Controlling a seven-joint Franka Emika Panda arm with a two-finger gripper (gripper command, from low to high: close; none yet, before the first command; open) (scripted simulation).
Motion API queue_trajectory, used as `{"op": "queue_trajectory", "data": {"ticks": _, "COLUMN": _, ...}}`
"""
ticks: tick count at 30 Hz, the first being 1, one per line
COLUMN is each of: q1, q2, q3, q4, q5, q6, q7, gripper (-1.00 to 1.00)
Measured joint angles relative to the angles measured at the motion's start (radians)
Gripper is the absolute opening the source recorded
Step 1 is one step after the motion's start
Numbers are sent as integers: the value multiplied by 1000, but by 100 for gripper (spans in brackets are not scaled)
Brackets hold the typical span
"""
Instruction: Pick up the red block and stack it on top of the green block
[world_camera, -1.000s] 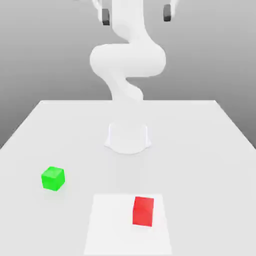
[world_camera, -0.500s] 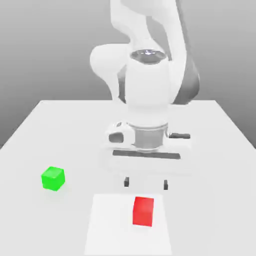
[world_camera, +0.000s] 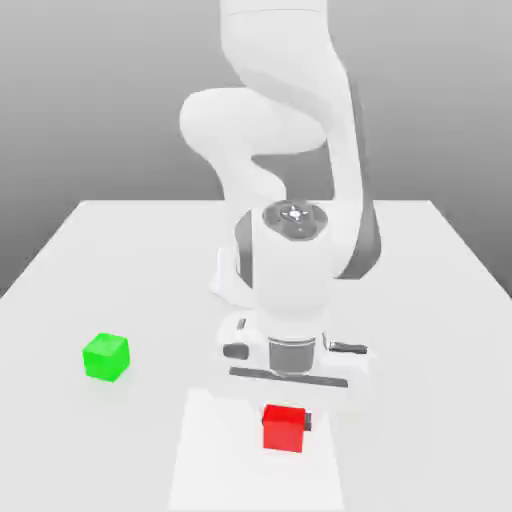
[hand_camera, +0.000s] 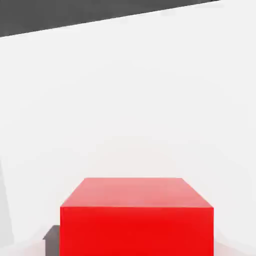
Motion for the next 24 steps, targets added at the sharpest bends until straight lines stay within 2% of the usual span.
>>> {"op": "queue_trajectory", "data": {"ticks": 4, "q1": -7, "q2": -139, "q3": 12, "q4": -21, "q5": 27, "q6": -118, "q7": -20, "gripper": -100}}
{"op": "queue_trajectory", "data": {"ticks": 6, "q1": -60, "q2": -186, "q3": -11, "q4": -33, "q5": 8, "q6": -150, "q7": -73, "gripper": -100}}
{"op": "queue_trajectory", "data": {"ticks": 13, "q1": -207, "q2": -307, "q3": -134, "q4": -81, "q5": -84, "q6": -207, "q7": -340, "gripper": -100}}
{"op": "queue_trajectory", "data": {"ticks": 24, "q1": -392, "q2": -445, "q3": -392, "q4": -169, "q5": -190, "q6": -258, "q7": -800, "gripper": -100}}
